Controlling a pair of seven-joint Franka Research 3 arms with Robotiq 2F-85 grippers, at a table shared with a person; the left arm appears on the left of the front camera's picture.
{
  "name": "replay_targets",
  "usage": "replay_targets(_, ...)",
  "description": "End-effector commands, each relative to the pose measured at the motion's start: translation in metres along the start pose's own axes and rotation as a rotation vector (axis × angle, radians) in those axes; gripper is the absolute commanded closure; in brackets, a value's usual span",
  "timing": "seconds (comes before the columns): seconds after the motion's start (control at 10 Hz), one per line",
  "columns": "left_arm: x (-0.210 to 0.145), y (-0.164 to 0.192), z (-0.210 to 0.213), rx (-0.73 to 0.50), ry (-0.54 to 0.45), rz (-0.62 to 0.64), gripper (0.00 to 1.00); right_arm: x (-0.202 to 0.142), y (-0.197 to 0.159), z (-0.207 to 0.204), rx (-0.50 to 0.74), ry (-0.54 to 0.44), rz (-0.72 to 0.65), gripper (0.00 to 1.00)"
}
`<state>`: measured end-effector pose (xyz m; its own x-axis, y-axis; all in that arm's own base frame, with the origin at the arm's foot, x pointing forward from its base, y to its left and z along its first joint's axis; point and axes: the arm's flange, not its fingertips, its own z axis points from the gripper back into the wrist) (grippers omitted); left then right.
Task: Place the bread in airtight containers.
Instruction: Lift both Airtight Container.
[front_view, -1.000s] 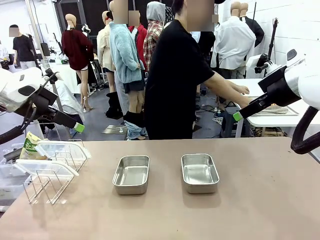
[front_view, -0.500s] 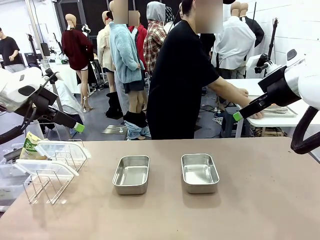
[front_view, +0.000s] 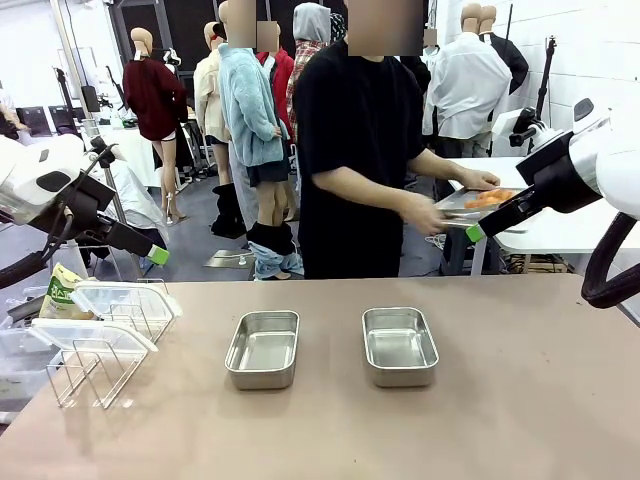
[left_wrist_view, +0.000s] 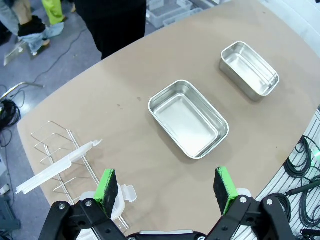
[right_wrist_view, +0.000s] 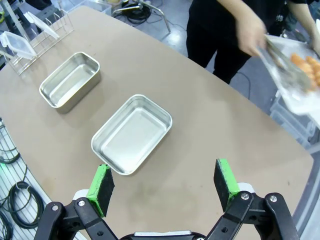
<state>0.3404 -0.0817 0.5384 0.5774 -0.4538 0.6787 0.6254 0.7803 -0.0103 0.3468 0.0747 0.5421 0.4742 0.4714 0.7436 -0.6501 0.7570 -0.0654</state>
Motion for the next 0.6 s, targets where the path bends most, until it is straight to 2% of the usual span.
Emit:
replay_targets(0.0,-0.0008,0.0022,0.0004,0.0,0.001,-0.009,0.0,-0.0001,0.0003,-0.0008,0.007,-0.001,-0.002,0.0)
replay_targets(0.5,-0.0008,0.0022,0.0004,0.0,0.001,-0.009,0.0,-0.0001,0.0003,-0.0008,0.007,-0.001,-0.002,0.0)
